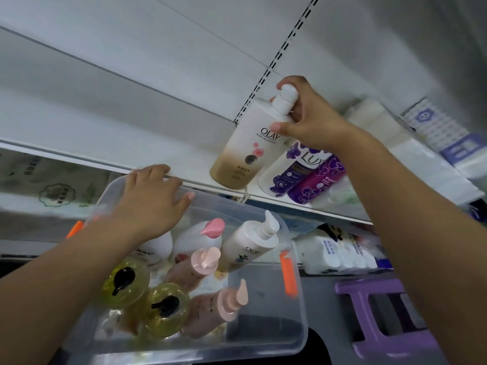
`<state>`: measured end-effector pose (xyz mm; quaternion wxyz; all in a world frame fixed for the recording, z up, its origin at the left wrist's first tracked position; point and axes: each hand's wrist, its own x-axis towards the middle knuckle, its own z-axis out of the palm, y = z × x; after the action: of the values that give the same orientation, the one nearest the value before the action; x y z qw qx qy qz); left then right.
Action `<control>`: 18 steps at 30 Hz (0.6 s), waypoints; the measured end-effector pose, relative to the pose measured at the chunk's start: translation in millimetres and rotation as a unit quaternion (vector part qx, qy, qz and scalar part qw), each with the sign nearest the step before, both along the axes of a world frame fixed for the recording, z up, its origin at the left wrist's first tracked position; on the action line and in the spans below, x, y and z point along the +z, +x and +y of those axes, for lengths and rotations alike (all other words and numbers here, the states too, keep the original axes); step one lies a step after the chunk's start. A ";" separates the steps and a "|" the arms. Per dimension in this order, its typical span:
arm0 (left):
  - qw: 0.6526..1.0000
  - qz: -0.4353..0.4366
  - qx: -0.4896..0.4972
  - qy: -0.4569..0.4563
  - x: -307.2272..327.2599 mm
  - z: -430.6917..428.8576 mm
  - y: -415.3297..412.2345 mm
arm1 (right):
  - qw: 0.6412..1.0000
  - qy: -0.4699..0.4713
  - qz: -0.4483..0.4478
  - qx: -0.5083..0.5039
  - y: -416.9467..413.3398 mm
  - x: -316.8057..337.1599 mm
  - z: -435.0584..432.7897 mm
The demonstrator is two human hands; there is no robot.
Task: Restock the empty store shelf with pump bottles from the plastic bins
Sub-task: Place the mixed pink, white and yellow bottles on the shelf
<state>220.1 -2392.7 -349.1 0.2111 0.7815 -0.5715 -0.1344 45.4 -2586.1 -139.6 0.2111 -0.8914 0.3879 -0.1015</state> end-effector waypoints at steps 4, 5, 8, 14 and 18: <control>1.000 0.002 0.011 -0.002 3.8 -1.1 -2.3 | 0.999 -0.011 0.034 0.007 -7.5 4.2 -6.2; 1.000 0.004 0.012 -0.001 3.4 -1.4 -2.3 | 0.999 -0.012 0.035 0.010 -9.8 4.2 -7.4; 1.000 0.007 0.015 -0.003 2.3 -1.7 -2.1 | 0.999 -0.007 0.033 0.013 -15.3 4.8 -10.6; 1.000 0.004 0.013 -0.013 1.1 -1.3 -1.9 | 0.999 -0.007 0.030 0.011 -21.9 5.0 -9.7; 1.000 0.003 0.019 -0.012 2.0 -1.9 -3.9 | 0.999 -0.007 0.041 0.015 -23.7 6.4 -11.2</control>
<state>216.2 -2394.7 -347.1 0.2245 0.7892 -0.5575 -0.1263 21.7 -2597.3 -133.2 0.1898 -0.9022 0.3819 -0.0644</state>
